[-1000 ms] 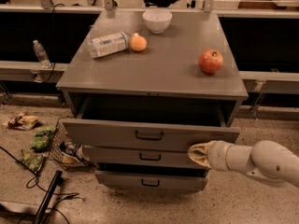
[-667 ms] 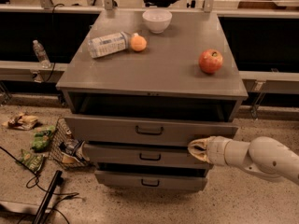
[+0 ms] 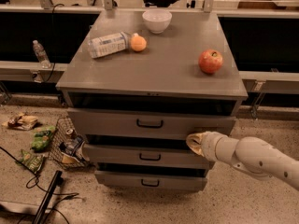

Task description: Close top drawer

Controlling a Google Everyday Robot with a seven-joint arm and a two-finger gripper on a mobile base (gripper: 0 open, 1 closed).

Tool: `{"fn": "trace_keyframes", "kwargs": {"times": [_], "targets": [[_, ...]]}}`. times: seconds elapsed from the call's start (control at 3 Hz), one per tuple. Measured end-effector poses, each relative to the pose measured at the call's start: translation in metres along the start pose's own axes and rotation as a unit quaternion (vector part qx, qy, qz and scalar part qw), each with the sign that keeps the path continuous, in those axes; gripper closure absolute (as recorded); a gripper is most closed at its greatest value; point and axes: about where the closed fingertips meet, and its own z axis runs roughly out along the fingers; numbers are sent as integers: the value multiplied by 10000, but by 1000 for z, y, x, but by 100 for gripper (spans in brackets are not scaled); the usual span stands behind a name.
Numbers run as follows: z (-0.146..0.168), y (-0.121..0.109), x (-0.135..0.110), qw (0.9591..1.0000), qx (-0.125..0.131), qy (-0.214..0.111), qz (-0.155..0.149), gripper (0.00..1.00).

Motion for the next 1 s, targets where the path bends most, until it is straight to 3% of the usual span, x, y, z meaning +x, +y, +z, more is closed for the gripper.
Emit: {"fn": "trace_keyframes", "kwargs": {"times": [0.33,0.67,1.0], "targets": [[-7,-6,1,9996,45,244,138,100],[-44,-15,-9,9963,-168,341,774,100],[-83,-20,-28,9863,-486,128,1574,100]]}}
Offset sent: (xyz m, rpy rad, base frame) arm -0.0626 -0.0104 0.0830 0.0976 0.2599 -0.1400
